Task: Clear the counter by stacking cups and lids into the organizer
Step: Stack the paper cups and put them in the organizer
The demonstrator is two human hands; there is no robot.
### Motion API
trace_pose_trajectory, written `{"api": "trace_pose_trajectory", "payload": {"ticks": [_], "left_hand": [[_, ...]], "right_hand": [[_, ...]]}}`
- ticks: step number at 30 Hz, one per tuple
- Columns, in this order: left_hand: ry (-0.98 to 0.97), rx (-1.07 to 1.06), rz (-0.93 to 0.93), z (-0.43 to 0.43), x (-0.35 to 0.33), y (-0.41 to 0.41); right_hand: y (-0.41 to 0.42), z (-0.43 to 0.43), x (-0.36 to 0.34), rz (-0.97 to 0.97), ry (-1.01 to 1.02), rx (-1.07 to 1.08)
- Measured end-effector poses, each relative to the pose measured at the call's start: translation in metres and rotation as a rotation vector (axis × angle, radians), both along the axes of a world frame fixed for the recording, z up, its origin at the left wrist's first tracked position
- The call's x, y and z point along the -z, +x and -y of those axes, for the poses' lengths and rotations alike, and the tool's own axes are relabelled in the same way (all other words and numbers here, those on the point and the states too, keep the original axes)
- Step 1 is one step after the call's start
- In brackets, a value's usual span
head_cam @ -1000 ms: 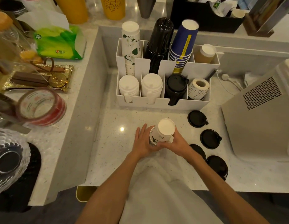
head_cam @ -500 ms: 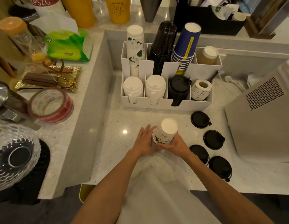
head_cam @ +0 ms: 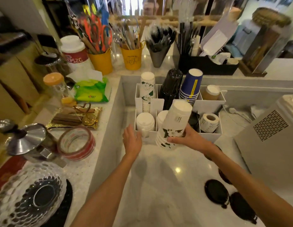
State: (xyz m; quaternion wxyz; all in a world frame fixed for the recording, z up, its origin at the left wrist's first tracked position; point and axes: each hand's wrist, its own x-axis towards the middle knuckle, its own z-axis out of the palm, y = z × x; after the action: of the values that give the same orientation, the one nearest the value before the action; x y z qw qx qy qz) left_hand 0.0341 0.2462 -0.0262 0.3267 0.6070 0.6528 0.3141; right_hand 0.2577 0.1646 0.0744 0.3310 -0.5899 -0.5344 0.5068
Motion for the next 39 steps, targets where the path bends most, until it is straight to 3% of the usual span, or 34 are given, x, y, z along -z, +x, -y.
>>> {"api": "trace_pose_trajectory", "payload": {"ticks": [5, 11, 22, 28, 39], "left_hand": [[-0.175, 0.125, 0.252, -0.049, -0.03, 0.008], [-0.273, 0.129, 0.256, -0.061, -0.031, 0.025], [-0.299, -0.004, -0.017, -0.066, -0.011, 0.046], [-0.283, -0.025, -0.044, -0.067, -0.004, 0.048], [-0.285, -0.036, -0.08, -0.066, -0.001, 0.052]], "right_hand": [[-0.01, -0.094, -0.098, 0.053, 0.202, -0.046], [-0.025, -0.18, -0.155, 0.085, 0.339, 0.01], [-0.033, -0.237, -0.112, 0.106, 0.162, 0.037], [-0.041, -0.234, -0.082, 0.163, 0.124, 0.073], [-0.045, -0.226, -0.053, 0.099, 0.06, 0.113]]}}
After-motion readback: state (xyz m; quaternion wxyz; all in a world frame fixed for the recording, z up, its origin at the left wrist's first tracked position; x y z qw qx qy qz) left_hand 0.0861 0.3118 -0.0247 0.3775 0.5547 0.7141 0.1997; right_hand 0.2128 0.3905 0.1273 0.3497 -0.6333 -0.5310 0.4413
